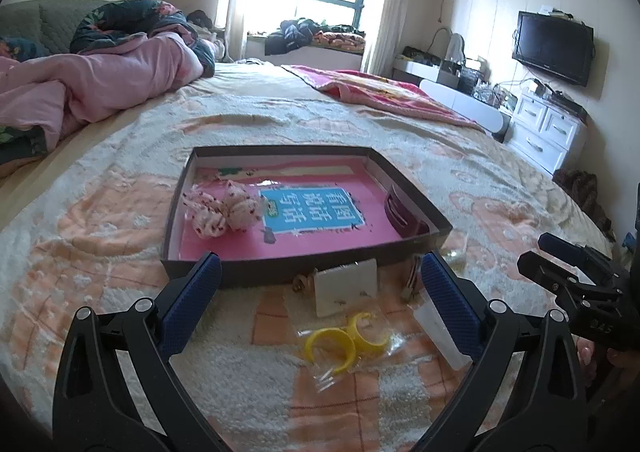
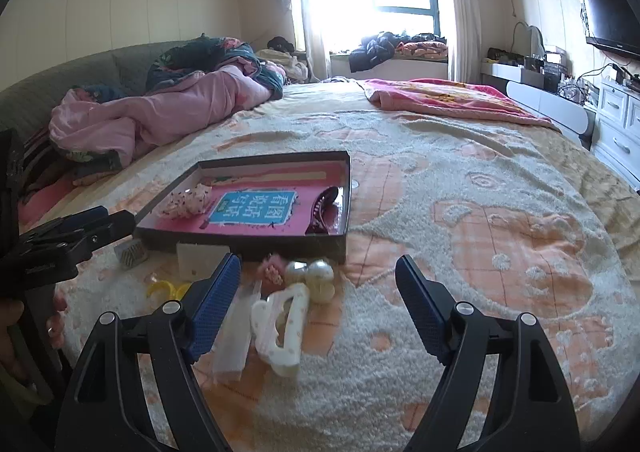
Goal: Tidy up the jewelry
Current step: 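Lift both open tools out of the box back toward the remaining items, then grasp white hair clip with right tool while left tool grasps clear plastic bag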
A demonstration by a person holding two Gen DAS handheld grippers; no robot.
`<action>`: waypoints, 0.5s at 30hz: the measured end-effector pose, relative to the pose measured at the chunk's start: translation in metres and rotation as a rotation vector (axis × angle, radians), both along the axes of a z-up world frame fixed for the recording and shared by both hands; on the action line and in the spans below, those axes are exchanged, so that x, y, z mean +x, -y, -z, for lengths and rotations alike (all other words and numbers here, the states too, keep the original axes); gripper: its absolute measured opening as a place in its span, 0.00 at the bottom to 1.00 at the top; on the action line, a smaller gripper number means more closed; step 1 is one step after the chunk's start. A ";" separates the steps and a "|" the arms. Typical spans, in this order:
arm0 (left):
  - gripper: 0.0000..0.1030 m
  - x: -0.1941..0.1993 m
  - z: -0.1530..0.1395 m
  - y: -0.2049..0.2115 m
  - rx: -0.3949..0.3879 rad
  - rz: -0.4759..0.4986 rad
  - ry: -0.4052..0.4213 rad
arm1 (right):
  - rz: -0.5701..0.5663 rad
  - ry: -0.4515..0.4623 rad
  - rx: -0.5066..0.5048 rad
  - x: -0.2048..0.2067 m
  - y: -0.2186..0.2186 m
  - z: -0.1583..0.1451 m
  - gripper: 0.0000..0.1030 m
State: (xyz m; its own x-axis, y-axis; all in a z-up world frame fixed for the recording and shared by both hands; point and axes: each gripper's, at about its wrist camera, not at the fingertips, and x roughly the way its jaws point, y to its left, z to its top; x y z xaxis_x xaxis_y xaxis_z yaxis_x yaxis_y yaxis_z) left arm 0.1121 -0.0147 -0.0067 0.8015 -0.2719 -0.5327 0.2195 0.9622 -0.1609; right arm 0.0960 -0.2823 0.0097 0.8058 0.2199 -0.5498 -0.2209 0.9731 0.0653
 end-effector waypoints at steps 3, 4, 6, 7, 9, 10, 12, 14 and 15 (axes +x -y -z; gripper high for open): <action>0.89 0.001 0.005 0.004 0.006 0.016 -0.019 | -0.005 -0.018 -0.012 -0.003 0.000 0.004 0.75; 0.89 0.001 0.008 0.006 0.007 0.024 -0.030 | -0.007 -0.024 -0.017 -0.004 0.000 0.005 0.75; 0.89 0.002 0.013 0.009 0.012 0.031 -0.048 | -0.013 -0.041 -0.029 -0.007 -0.001 0.011 0.75; 0.89 0.003 0.016 0.011 0.017 0.036 -0.059 | -0.015 -0.049 -0.033 -0.008 -0.001 0.013 0.75; 0.89 0.005 0.020 0.014 0.028 0.040 -0.071 | -0.020 -0.068 -0.043 -0.009 -0.002 0.018 0.72; 0.89 0.005 0.022 0.015 0.032 0.042 -0.077 | -0.025 -0.080 -0.052 -0.010 -0.003 0.021 0.71; 0.89 0.006 0.026 0.016 0.037 0.047 -0.083 | -0.029 -0.098 -0.065 -0.011 -0.004 0.026 0.70; 0.89 0.007 0.029 0.019 0.046 0.051 -0.090 | -0.037 -0.122 -0.075 -0.011 -0.005 0.033 0.67; 0.89 0.007 0.031 0.019 0.050 0.052 -0.095 | -0.038 -0.131 -0.080 -0.011 -0.006 0.035 0.66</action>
